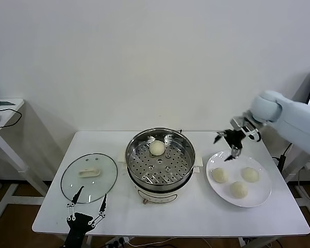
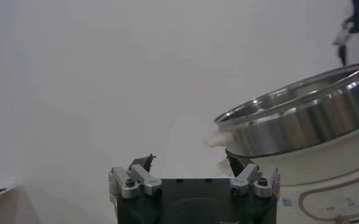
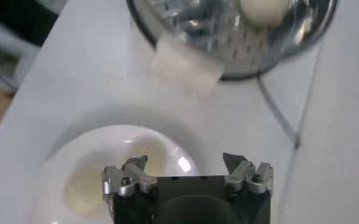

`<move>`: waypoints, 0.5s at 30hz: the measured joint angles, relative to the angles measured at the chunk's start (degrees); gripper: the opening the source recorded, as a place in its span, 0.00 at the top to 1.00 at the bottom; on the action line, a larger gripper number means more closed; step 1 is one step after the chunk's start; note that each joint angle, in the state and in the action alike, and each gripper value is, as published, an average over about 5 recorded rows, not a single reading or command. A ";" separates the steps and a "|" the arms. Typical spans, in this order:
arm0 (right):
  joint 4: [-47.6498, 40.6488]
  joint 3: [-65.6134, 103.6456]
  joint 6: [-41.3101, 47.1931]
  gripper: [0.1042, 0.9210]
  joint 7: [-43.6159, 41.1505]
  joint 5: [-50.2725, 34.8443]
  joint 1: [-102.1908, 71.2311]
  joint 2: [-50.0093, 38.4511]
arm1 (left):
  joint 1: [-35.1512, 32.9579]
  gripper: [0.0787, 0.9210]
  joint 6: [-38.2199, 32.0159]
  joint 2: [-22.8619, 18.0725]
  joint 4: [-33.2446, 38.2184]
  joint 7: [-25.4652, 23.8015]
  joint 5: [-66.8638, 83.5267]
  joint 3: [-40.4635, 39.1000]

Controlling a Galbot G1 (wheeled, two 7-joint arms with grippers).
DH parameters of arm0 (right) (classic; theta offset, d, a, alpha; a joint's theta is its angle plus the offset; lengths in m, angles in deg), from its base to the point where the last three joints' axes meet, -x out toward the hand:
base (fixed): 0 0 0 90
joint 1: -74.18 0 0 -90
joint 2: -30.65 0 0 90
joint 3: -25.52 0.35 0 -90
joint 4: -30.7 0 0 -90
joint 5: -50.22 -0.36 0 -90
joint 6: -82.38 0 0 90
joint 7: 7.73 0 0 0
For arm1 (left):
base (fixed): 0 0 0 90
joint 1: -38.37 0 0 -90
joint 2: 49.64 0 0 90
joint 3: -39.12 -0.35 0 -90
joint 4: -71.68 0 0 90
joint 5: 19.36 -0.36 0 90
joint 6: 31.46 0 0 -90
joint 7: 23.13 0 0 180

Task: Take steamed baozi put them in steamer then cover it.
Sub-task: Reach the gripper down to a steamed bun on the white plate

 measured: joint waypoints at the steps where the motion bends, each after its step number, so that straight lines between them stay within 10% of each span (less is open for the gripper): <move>1: -0.42 0.22 0.49 0.12 0.42 -0.09 -0.94 -0.05 | -0.05 0.12 -0.01 -0.02 0.00 0.01 -0.03 0.03; 15: -7.93 3.32 3.87 0.12 5.17 0.41 -10.82 4.23 | -0.47 0.12 -0.19 -0.16 -0.58 0.13 -0.22 0.30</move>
